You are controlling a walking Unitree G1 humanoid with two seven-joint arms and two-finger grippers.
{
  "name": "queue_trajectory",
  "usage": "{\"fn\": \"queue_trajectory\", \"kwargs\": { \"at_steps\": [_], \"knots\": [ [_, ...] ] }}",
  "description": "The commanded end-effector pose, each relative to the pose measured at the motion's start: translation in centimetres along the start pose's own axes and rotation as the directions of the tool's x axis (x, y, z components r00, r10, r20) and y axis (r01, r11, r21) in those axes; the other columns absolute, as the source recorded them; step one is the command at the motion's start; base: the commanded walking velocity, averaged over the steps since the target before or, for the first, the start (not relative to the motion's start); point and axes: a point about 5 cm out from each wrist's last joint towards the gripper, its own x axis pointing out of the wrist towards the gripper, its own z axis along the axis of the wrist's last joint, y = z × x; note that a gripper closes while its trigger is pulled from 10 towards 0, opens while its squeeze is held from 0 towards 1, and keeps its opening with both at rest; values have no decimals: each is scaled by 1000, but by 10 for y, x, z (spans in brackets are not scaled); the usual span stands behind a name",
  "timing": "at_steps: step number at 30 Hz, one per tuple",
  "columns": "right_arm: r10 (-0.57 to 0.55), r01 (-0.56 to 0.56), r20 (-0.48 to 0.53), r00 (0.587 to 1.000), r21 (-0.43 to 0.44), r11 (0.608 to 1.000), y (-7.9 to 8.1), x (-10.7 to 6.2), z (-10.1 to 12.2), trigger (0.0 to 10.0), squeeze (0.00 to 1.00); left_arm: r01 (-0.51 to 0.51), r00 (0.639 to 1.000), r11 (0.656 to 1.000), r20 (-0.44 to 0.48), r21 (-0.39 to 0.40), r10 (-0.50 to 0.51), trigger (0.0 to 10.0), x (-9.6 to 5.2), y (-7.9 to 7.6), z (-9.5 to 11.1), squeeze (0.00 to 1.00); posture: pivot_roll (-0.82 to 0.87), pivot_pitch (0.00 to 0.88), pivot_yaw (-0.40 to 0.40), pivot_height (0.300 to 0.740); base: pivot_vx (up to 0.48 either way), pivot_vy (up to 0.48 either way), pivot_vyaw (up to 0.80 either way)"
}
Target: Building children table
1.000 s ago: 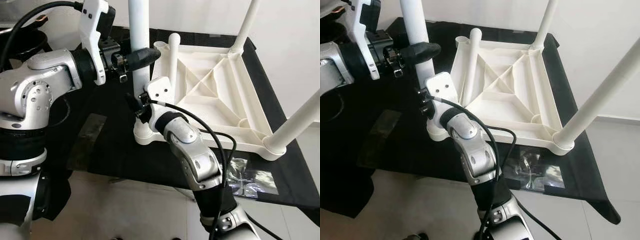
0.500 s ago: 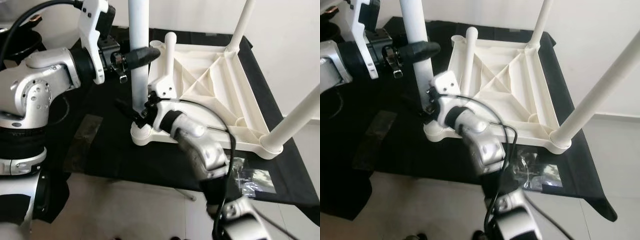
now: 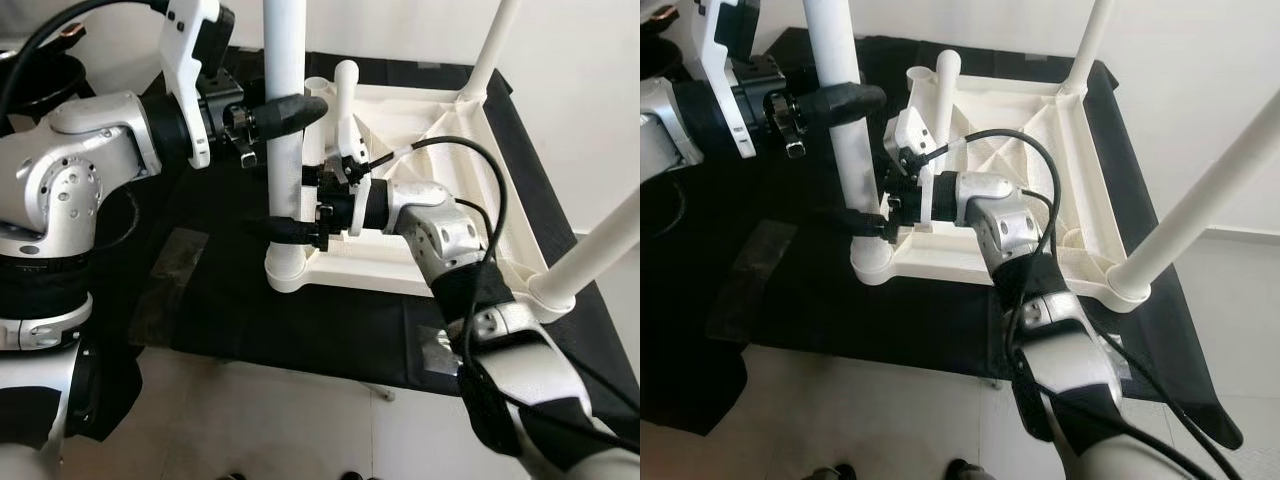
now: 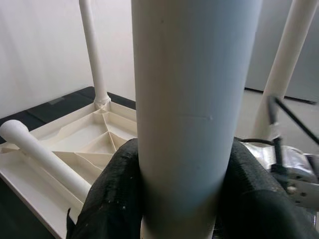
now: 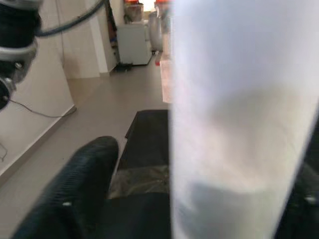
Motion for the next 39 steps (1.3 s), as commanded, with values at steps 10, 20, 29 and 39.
{"fn": "queue_trajectory", "kwargs": {
  "at_steps": [10,20,29,39],
  "knots": [
    [212,-209,-37,977,68,975,12,17,-18,0,0,3,999,1000,-52,-10,-4,10000,0,-2,-6,0,82,249,-43,740,0,0,0],
    [203,-202,-39,978,45,978,11,12,-21,0,0,-5,999,1000,-40,4,5,10000,1,-1,-5,0,73,240,-37,740,0,0,0],
    [-41,41,-84,996,-5,999,9,11,-33,0,0,-53,999,998,-16,-32,52,10000,-2,5,-3,1000,28,237,-76,740,0,0,0],
    [-794,810,-164,585,76,581,68,36,-74,0,0,-42,999,998,-30,-43,40,10000,-3,4,-12,0,3,229,-61,740,0,0,0]
  ]
}}
